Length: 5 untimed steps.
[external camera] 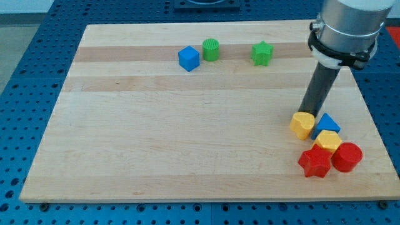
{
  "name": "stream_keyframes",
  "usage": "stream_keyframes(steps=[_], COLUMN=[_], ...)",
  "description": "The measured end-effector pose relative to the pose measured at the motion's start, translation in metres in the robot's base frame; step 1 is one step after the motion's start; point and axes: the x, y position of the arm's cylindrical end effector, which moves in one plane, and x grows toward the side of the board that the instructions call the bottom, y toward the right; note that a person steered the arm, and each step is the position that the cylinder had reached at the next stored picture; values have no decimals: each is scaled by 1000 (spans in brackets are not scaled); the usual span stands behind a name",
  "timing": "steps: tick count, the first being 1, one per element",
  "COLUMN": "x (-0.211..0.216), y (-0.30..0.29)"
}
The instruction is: Push the green star towards the center
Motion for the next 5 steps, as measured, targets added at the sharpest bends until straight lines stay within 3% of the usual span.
stream_keyframes(steps=[1, 5], x=[-5, -133], y=[-1, -1])
